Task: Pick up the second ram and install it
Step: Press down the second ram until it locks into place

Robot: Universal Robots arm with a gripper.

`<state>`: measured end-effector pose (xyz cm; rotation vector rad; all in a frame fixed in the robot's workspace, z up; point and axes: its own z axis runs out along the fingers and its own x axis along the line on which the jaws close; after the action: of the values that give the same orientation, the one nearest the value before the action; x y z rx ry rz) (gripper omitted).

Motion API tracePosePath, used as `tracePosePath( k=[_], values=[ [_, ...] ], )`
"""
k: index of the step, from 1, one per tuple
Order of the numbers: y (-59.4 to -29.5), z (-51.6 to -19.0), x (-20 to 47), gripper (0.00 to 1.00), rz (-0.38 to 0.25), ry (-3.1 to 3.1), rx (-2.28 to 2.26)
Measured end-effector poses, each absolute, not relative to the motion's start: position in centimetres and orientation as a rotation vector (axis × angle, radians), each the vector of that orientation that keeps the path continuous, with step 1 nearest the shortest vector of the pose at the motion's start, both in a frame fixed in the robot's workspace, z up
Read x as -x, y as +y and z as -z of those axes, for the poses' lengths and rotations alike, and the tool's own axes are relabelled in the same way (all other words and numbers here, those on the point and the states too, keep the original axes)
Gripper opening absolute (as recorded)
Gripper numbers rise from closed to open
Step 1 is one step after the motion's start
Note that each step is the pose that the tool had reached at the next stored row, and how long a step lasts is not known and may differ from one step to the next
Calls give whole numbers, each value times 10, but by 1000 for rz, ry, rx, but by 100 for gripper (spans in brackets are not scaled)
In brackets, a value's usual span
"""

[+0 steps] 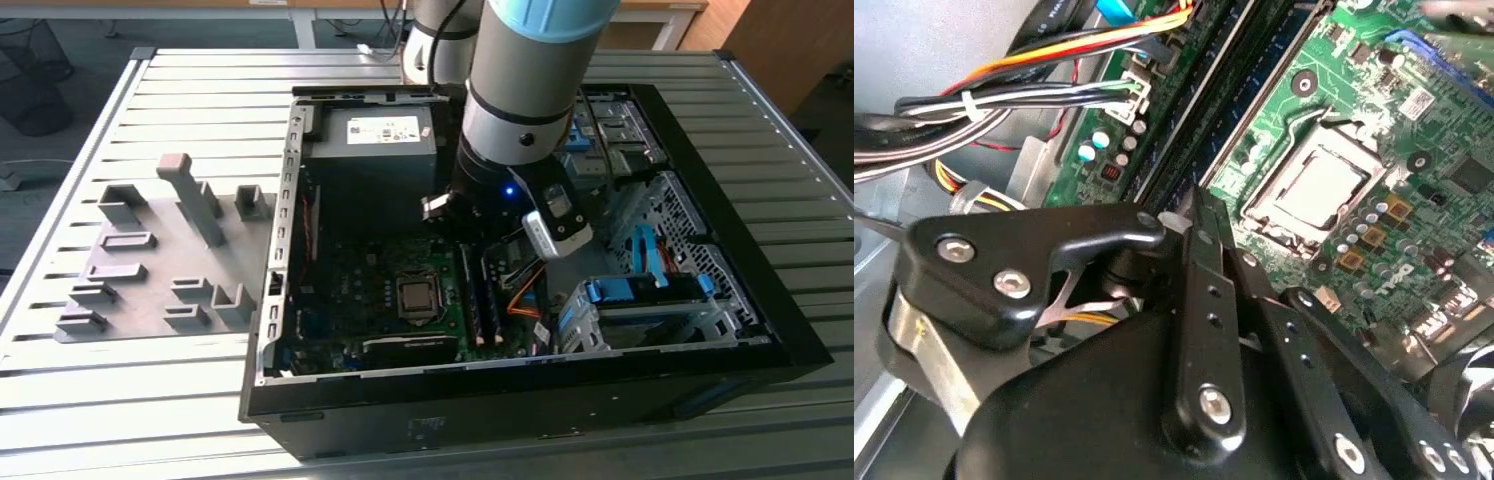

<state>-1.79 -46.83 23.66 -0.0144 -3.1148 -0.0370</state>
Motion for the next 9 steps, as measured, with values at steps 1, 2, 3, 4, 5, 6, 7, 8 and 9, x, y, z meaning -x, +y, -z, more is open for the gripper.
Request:
tracePosePath(
  k=[1, 2, 3, 4, 5, 6, 7, 8, 9],
  values=[
    [-469, -237, 18, 11, 37, -3115, 14],
    [-470, -237, 18, 11, 37, -3115, 14],
    [-472, -237, 18, 11, 37, -3115, 14],
    [-473, -237, 18, 11, 37, -3115, 14],
    [-474, -237, 18, 11, 37, -3115, 14],
    [-474, -237, 18, 11, 37, -3115, 15],
    [-474, -237, 18, 11, 37, -3115, 15],
    [-474, -237, 18, 11, 37, -3115, 14],
    [-474, -237, 18, 11, 37, -3115, 14]
  ],
)
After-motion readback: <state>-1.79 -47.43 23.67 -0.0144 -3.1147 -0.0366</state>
